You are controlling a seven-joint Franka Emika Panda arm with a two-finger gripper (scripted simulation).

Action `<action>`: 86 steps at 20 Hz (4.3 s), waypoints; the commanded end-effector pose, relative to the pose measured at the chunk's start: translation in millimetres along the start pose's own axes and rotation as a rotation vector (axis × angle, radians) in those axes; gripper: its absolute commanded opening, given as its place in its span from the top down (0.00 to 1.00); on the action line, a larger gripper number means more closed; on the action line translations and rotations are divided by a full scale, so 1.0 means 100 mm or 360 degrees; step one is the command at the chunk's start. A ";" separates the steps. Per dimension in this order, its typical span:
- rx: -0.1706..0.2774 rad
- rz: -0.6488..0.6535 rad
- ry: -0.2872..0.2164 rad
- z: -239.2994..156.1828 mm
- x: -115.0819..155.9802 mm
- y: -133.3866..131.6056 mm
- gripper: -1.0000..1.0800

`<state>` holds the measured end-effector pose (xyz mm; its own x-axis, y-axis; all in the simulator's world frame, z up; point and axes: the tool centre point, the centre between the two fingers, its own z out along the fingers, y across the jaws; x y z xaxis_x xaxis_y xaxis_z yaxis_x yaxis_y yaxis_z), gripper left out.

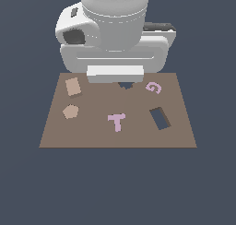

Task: Insert a designated object into the corresponding slot on a board.

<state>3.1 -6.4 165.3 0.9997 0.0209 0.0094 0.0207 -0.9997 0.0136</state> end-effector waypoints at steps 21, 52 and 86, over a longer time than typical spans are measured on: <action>0.0010 -0.0230 -0.0004 0.48 -0.40 0.62 0.04; 0.0024 -0.0549 -0.0011 1.17 -0.74 1.59 0.04; 0.0023 -0.0721 -0.0009 1.36 -0.58 1.65 1.00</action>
<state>-53.7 -173.0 30.6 0.9004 0.4351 -0.0004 0.4351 -0.9004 0.0003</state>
